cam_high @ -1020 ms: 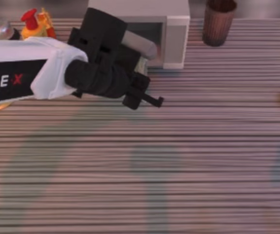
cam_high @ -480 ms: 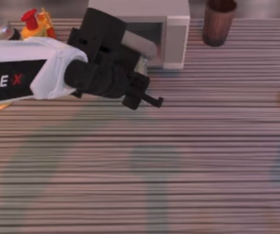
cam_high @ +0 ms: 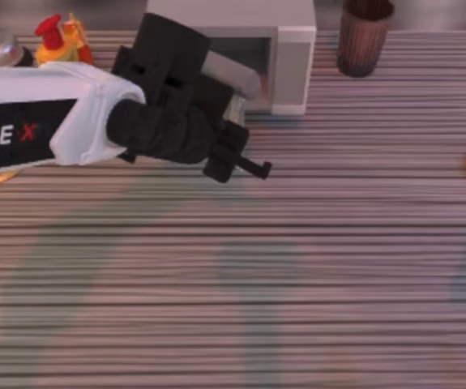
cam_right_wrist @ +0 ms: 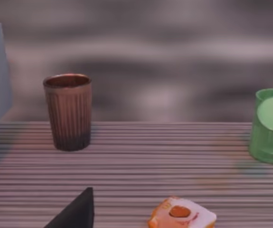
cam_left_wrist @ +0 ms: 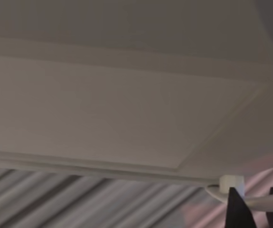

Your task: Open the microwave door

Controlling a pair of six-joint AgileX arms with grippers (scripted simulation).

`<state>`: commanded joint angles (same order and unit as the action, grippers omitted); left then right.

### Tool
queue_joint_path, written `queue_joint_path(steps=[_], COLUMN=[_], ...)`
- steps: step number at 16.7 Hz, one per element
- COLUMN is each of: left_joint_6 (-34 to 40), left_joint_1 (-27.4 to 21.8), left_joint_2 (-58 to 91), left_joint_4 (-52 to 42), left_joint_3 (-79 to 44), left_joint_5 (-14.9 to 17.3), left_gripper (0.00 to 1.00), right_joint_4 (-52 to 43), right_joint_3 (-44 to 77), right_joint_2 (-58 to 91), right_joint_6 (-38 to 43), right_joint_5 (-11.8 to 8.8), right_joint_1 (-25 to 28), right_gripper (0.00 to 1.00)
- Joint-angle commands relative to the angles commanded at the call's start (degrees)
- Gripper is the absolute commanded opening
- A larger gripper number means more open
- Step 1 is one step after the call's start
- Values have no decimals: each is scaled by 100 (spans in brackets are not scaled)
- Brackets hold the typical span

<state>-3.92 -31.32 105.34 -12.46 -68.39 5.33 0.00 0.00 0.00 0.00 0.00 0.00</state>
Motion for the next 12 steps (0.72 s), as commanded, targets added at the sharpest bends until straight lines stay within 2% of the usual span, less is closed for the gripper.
queue_joint_path(steps=[7,12], left_joint_6=[0,-170], left_joint_1=[0,58], left_joint_2=[0,-75], left_joint_4=[0,-2], left_joint_3=[0,77], left_joint_5=[0,178], left_gripper=[0,0], right_joint_4=[0,0], right_joint_3=[0,0], right_joint_2=[0,0], right_joint_6=[0,0], right_joint_5=[0,0], right_joint_1=[0,0], right_gripper=[100,100])
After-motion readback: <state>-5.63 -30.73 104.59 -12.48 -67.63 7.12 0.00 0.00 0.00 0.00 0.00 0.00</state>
